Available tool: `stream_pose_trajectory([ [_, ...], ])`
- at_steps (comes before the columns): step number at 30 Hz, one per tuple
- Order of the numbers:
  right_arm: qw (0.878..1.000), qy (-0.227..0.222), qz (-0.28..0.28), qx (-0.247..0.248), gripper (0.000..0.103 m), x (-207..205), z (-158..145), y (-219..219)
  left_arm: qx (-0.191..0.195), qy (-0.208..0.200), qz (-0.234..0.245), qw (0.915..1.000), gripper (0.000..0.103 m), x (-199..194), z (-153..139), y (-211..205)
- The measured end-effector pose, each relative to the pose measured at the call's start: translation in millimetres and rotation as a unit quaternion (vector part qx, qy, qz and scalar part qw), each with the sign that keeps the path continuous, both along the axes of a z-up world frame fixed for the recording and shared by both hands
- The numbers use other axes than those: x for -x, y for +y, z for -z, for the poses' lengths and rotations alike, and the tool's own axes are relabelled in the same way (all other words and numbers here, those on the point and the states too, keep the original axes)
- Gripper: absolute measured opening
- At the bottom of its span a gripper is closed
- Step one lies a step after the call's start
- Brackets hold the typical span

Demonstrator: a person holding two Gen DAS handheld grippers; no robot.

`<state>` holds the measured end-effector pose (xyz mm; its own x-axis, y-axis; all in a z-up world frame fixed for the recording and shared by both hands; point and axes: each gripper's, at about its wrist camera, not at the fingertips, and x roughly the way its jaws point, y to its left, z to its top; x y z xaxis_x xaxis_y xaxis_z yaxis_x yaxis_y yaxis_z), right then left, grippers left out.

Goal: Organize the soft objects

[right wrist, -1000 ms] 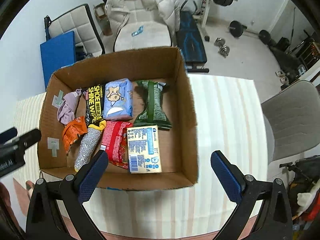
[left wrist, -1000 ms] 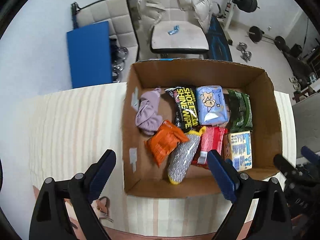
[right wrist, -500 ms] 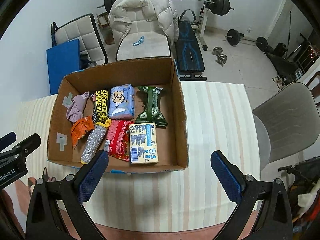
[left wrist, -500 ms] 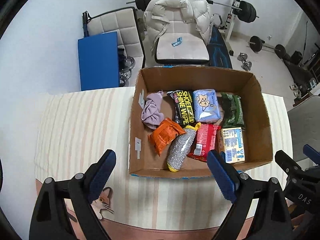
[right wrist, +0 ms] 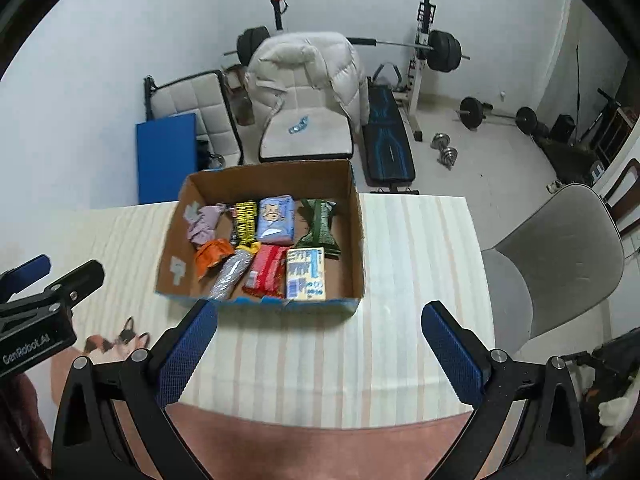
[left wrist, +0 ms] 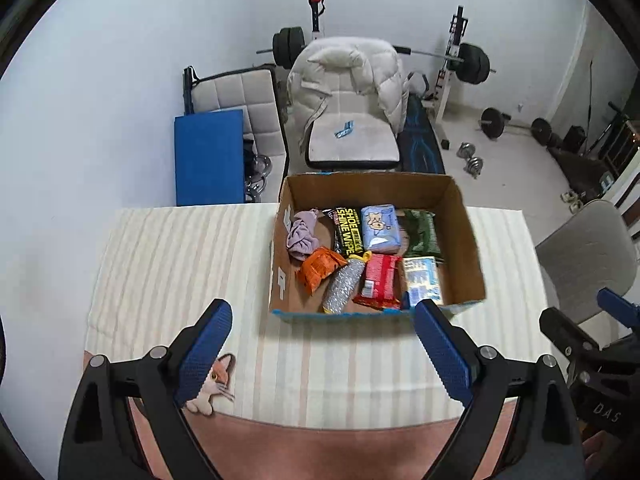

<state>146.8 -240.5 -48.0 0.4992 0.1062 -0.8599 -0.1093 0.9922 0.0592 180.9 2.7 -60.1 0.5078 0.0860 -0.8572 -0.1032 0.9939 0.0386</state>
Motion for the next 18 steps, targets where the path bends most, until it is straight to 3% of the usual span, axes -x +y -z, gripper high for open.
stream_pose_trajectory([
  [6,1.000,-0.027,-0.003,-0.013,0.103,51,-41,-7,-0.008,-0.023,-0.002,0.9997,0.093,41,-32,-4],
  [13,0.998,-0.053,-0.008,-0.023,0.103,93,-81,-13,0.024,-0.032,0.007,0.9992,0.093,82,-58,-8],
  [18,0.997,-0.065,-0.018,-0.022,0.103,119,-102,-14,0.013,-0.046,0.017,0.9987,0.093,101,-73,-15],
])
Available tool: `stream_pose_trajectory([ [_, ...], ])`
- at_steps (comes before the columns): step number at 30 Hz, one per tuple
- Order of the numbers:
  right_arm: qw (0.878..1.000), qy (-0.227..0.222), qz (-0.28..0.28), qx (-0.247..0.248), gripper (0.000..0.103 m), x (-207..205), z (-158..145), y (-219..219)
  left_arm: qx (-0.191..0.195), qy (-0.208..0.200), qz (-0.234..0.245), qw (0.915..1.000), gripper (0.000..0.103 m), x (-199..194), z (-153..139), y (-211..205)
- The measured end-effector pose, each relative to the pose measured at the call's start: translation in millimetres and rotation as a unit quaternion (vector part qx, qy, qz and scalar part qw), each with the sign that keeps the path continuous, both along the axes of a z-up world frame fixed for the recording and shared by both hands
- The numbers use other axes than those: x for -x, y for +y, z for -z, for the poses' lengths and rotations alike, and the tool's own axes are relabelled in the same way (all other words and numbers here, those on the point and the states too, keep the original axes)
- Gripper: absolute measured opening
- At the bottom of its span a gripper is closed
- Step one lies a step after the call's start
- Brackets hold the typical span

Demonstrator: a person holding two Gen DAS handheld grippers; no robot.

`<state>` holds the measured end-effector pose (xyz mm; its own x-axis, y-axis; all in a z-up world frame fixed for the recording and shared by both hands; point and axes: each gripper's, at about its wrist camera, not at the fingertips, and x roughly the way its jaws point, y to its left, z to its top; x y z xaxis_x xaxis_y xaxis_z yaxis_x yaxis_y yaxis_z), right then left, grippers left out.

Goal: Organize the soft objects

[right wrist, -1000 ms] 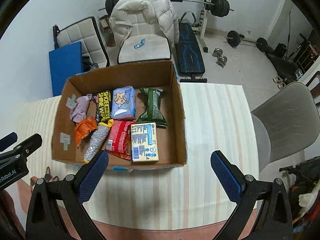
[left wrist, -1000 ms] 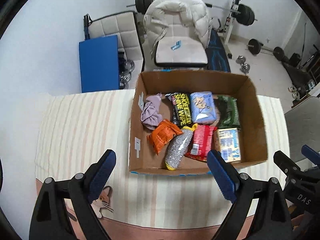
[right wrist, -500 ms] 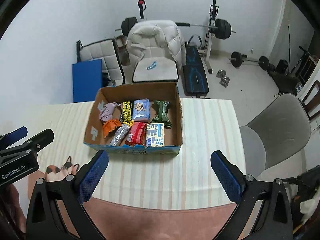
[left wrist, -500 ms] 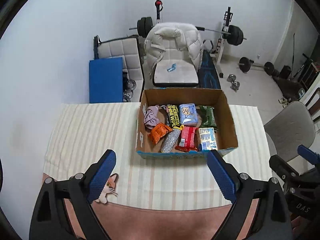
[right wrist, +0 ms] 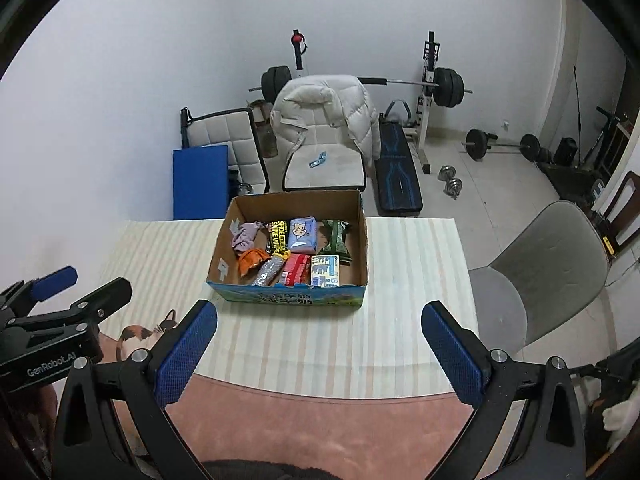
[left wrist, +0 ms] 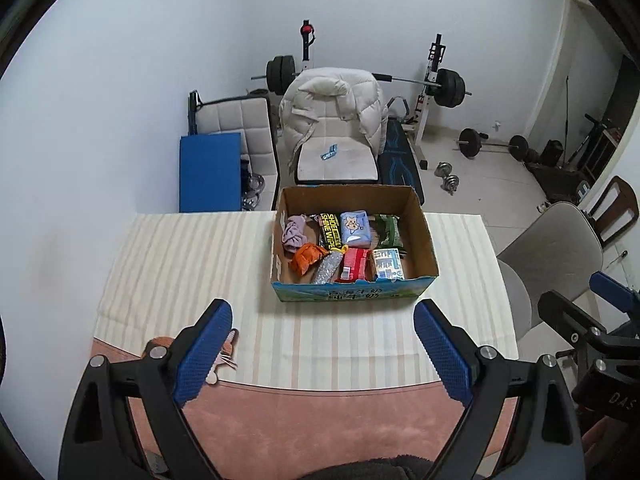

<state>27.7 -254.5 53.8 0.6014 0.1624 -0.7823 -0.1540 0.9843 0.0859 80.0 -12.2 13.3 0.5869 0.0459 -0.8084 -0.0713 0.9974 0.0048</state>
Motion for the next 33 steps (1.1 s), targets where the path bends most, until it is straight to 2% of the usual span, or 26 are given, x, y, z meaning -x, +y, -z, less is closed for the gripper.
stream_pose_trajectory([
  [8,1.000,-0.001,0.005,0.002,0.103,13,-3,-2,0.003,-0.014,-0.005,0.9999,0.093,8,-4,3],
  [11,1.000,-0.010,0.015,0.004,0.103,11,-4,-4,-0.006,-0.023,-0.010,0.9997,0.103,6,-3,4],
  [17,0.999,-0.029,0.025,0.013,0.103,9,-14,-3,-0.008,-0.045,-0.020,0.9988,0.103,9,-7,3],
  [33,0.998,-0.056,0.021,0.024,0.103,9,-35,1,-0.006,-0.047,-0.021,0.9986,0.103,11,-11,3],
])
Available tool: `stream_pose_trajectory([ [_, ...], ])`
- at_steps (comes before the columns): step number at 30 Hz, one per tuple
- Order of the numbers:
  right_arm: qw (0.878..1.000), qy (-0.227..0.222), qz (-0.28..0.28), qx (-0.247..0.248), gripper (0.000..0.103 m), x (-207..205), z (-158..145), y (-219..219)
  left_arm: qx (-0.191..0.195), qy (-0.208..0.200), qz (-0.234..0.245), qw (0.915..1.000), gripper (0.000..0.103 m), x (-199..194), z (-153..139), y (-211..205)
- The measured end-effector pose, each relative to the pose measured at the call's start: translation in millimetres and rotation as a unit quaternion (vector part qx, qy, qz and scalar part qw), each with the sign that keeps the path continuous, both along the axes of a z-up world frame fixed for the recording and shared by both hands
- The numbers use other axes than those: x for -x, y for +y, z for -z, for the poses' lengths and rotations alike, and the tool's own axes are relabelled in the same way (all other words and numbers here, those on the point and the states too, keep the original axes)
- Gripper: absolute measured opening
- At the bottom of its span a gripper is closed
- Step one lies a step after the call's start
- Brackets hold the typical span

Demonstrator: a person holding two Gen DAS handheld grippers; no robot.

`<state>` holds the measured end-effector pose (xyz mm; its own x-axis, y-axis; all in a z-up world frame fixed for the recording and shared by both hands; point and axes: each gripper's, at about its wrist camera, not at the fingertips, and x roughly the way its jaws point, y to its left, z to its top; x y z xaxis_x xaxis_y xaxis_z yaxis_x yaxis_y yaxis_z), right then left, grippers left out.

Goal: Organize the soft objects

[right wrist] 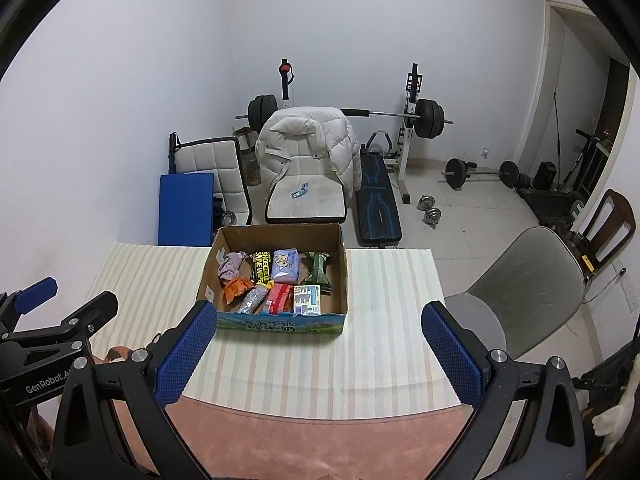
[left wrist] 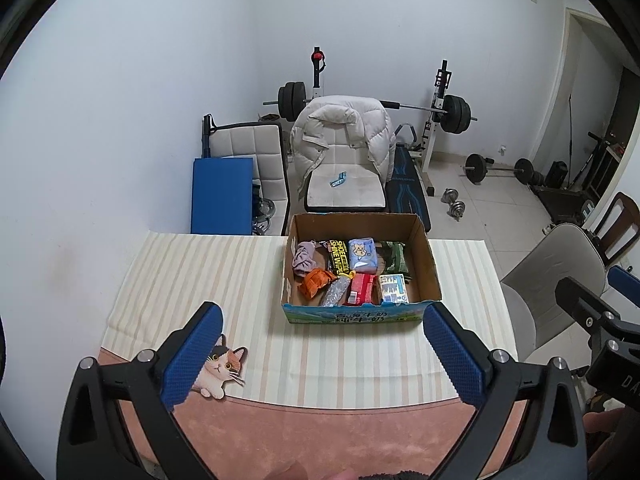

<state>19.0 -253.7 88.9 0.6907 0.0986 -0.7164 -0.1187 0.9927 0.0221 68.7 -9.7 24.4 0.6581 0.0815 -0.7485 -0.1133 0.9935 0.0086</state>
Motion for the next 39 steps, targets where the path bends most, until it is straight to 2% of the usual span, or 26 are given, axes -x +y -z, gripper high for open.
stream_pose_trajectory([
  [21,1.000,0.003,-0.010,0.008,0.103,2,-1,5,-0.002,0.005,-0.003,1.0000,0.103,3,-5,3],
  [39,1.000,0.000,-0.009,0.011,0.103,0,-3,-2,-0.004,-0.008,0.004,1.0000,0.103,8,-12,1],
])
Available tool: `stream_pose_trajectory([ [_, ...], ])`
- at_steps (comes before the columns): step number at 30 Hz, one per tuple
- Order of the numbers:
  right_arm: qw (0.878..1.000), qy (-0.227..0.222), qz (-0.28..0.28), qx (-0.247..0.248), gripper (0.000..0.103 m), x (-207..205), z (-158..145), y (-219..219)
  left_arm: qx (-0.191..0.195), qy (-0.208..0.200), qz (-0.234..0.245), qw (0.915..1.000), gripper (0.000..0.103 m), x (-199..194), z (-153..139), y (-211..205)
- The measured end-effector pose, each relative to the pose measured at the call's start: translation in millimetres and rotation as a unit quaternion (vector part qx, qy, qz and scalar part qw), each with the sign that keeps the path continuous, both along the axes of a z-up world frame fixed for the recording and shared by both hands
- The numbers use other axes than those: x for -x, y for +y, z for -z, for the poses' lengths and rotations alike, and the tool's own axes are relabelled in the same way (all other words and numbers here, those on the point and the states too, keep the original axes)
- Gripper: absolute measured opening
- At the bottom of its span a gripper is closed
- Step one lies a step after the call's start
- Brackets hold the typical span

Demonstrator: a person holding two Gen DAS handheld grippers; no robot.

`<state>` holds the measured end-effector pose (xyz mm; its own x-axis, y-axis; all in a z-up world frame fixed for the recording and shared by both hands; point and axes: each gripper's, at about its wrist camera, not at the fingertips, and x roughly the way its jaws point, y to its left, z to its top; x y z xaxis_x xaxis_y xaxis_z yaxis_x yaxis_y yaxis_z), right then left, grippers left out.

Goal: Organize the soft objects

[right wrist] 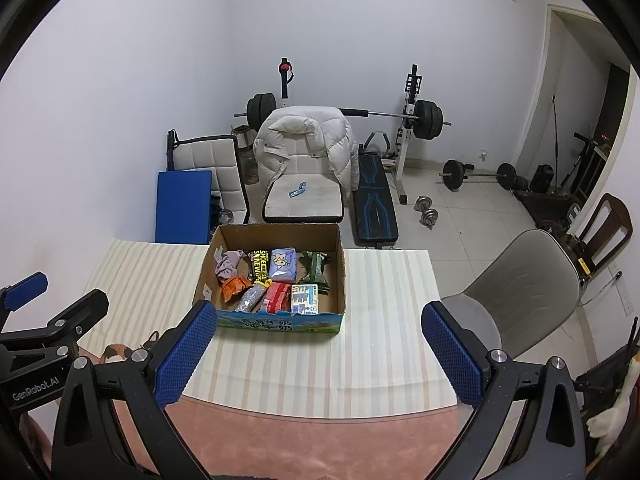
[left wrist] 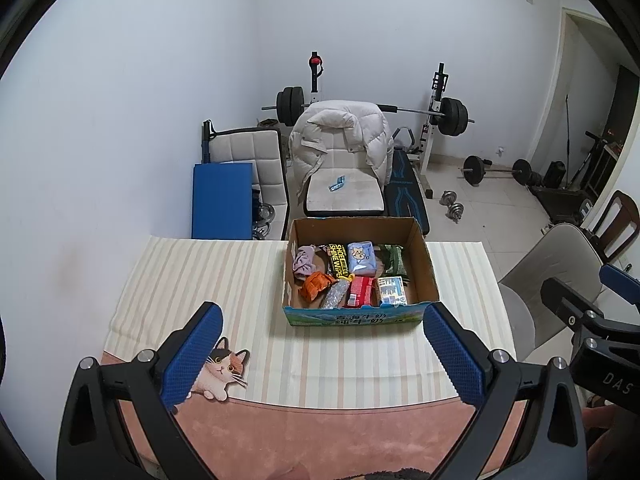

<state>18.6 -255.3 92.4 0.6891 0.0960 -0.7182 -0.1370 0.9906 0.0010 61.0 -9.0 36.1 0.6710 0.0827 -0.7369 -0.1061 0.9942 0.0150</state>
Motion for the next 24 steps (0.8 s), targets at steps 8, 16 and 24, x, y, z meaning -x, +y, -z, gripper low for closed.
stream_pose_trajectory([
  [8,1.000,-0.001,0.008,0.003,0.103,1.8,-1.1,-2.2,0.003,0.000,-0.003,1.0000,0.103,-0.5,0.7,0.5],
  [16,1.000,-0.002,0.008,0.004,0.103,0.9,-1.2,-1.0,0.002,0.003,-0.006,1.0000,0.103,-1.3,1.5,1.2],
  [24,1.000,-0.003,0.010,0.003,0.103,1.0,-1.4,-1.7,0.003,0.001,-0.011,0.9999,0.103,-0.9,1.0,2.9],
])
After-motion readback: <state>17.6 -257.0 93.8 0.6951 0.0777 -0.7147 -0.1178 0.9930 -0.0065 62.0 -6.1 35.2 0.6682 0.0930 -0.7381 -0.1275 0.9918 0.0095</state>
